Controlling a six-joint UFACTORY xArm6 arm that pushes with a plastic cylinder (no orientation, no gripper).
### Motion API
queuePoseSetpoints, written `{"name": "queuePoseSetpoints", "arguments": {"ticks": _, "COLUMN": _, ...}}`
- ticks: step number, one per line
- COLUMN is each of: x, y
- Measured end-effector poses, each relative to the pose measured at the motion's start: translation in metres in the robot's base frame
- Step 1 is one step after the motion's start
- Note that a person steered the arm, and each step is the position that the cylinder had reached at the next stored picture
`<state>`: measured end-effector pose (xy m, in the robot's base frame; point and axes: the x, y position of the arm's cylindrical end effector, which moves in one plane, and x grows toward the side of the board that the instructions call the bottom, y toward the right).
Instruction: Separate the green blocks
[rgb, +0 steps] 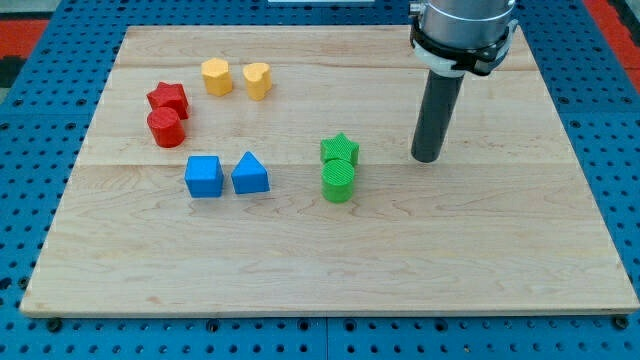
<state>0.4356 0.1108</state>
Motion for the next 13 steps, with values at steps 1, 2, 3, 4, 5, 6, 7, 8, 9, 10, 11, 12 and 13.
{"name": "queuePoseSetpoints", "arguments": {"ticks": 1, "x": 0.022, "y": -0.034}}
{"name": "queuePoseSetpoints", "arguments": {"ticks": 2, "x": 0.024, "y": -0.097}}
{"name": "queuePoseSetpoints", "arguments": {"ticks": 3, "x": 0.023, "y": -0.135}}
{"name": "queuePoseSetpoints", "arguments": {"ticks": 4, "x": -0.011, "y": -0.134}}
{"name": "queuePoseSetpoints", "arguments": {"ticks": 5, "x": -0.036, "y": -0.131}}
{"name": "queuePoseSetpoints", "arguments": {"ticks": 6, "x": -0.036, "y": -0.105}}
{"name": "queuePoseSetpoints", "arguments": {"ticks": 7, "x": -0.048, "y": -0.096}}
{"name": "queuePoseSetpoints", "arguments": {"ticks": 8, "x": -0.079, "y": -0.096}}
{"name": "queuePoseSetpoints", "arguments": {"ticks": 9, "x": -0.038, "y": -0.060}}
{"name": "queuePoseSetpoints", "arguments": {"ticks": 10, "x": 0.046, "y": -0.046}}
{"name": "queuePoseSetpoints", "arguments": {"ticks": 11, "x": 0.076, "y": -0.095}}
{"name": "queuePoseSetpoints", "arguments": {"ticks": 12, "x": 0.089, "y": -0.108}}
{"name": "queuePoseSetpoints", "arguments": {"ticks": 13, "x": 0.091, "y": -0.123}}
